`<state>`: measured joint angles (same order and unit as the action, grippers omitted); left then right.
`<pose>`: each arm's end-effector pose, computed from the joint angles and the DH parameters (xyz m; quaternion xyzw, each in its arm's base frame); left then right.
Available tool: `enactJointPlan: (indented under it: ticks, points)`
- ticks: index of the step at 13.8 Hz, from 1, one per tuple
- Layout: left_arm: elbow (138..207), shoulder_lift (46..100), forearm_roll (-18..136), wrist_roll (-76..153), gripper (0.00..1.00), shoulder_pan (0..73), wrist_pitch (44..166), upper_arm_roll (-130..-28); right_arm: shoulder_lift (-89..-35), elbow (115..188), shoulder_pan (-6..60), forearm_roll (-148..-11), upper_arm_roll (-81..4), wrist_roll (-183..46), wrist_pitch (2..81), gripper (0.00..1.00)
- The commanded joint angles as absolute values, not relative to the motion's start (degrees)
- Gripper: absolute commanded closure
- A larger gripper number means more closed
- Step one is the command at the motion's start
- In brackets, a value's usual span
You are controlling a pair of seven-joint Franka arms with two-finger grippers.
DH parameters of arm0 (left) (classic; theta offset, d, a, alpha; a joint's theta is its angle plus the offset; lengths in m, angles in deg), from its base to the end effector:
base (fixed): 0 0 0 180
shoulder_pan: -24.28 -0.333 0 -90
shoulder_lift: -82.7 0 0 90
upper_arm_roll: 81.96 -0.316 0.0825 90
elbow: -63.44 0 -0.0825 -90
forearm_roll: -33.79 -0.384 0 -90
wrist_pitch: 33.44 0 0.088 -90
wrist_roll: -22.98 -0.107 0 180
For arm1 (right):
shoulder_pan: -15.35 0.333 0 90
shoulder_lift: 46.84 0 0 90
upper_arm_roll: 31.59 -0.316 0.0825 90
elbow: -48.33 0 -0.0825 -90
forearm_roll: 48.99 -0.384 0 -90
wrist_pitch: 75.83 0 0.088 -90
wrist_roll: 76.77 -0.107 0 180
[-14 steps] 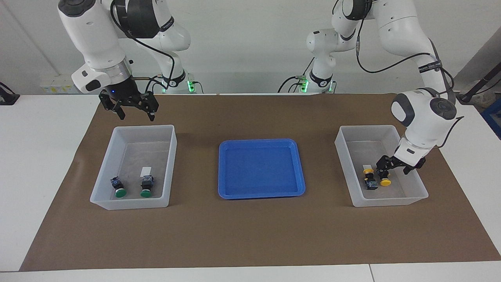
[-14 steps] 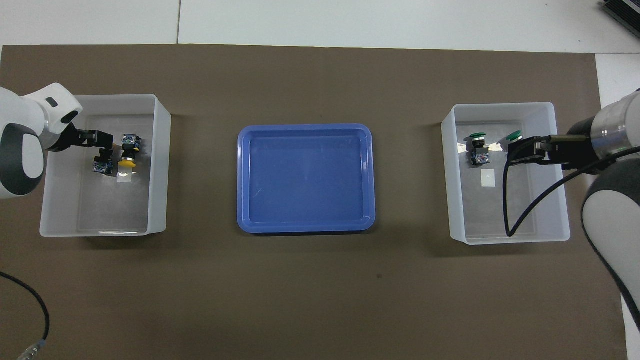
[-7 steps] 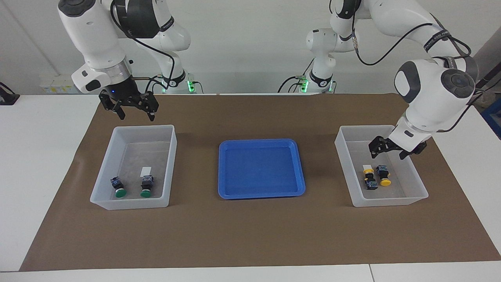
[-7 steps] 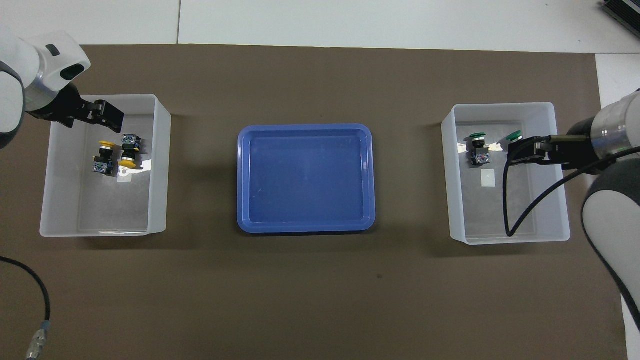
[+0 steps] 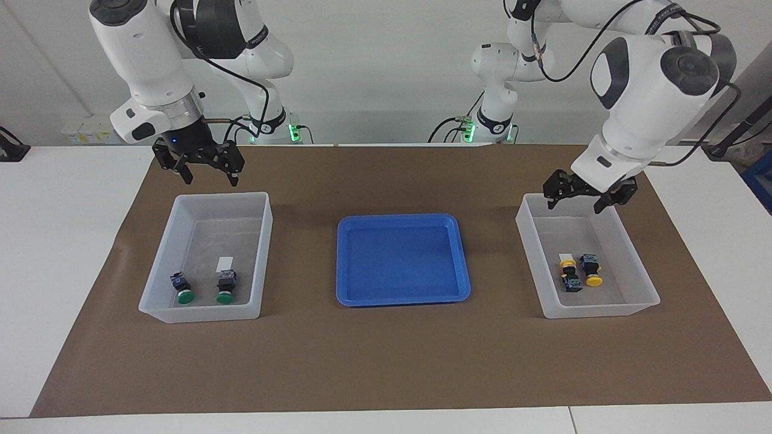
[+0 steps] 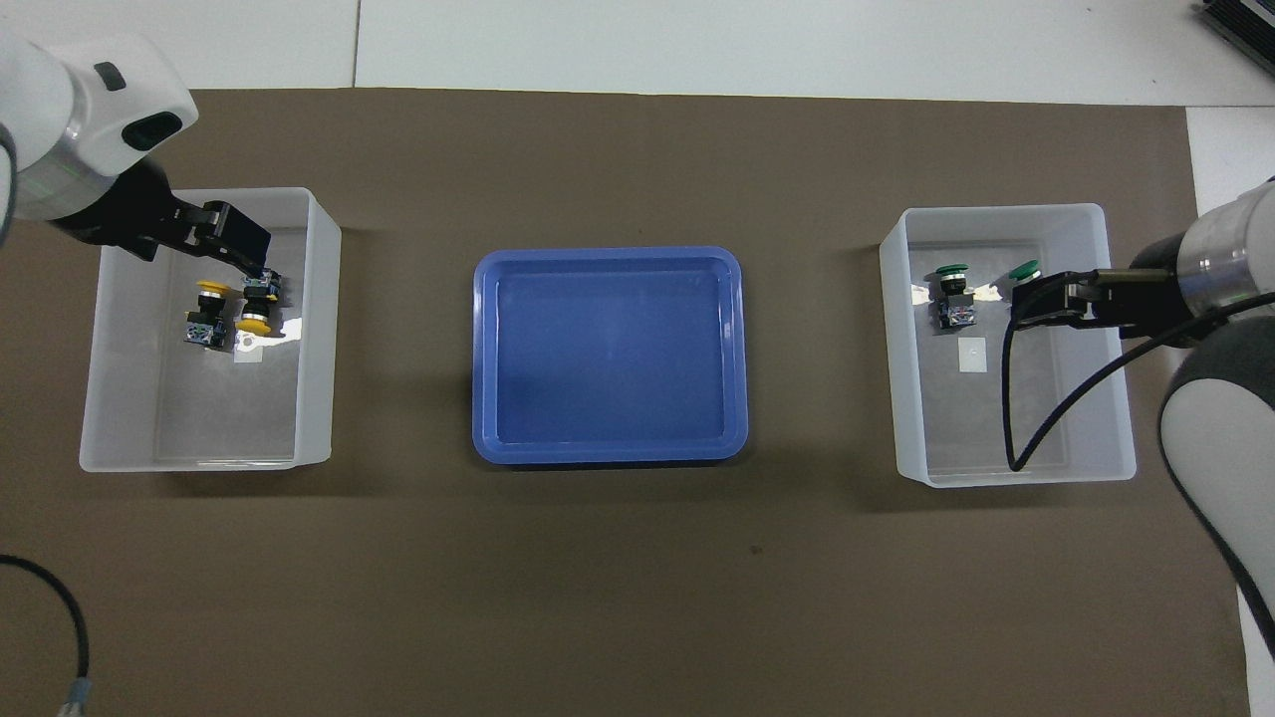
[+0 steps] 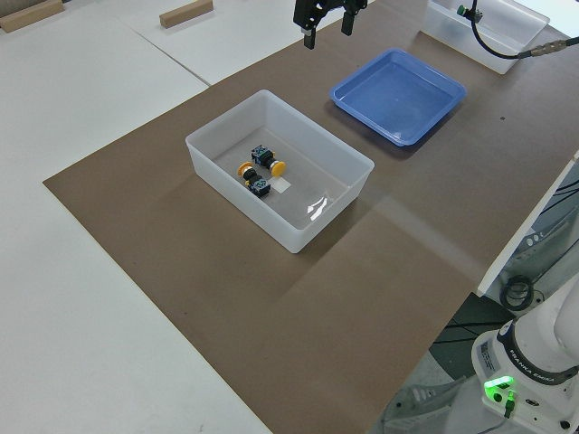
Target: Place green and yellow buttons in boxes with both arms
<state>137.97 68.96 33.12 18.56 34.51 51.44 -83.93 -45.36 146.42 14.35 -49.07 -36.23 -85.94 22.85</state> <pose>0.6114 -0.0902 0.6025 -0.9934 0.1104 0.0292 0.0109 0.5559 0.0360 0.5850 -0.9987 0.0483 -0.0179 0.0017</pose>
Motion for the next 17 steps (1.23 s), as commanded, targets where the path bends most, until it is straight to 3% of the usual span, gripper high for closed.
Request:
enactJointPlan:
  ticks: [1,4,8,17]
  points:
    - [140.2,74.6,33.9,18.3,0.0,34.6,48.2,-84.3,-44.9,146.3,13.6,-50.7,-36.4,-84.7,22.3,0.0]
    - [147.4,79.3,33.7,17.4,0.0,34.3,49.0,-84.4,-44.9,146.3,13.6,-50.7,-36.4,-84.7,22.3,0.0]
    - [160.2,84.8,33.7,15.7,0.0,33.8,59.9,-84.6,-45.0,146.3,13.6,-50.7,-36.4,-84.7,22.3,0.0]
    - [160.6,84.8,33.7,15.9,0.0,33.8,61.4,-84.7,-44.9,146.3,13.6,-50.7,-36.4,-84.7,22.3,0.0]
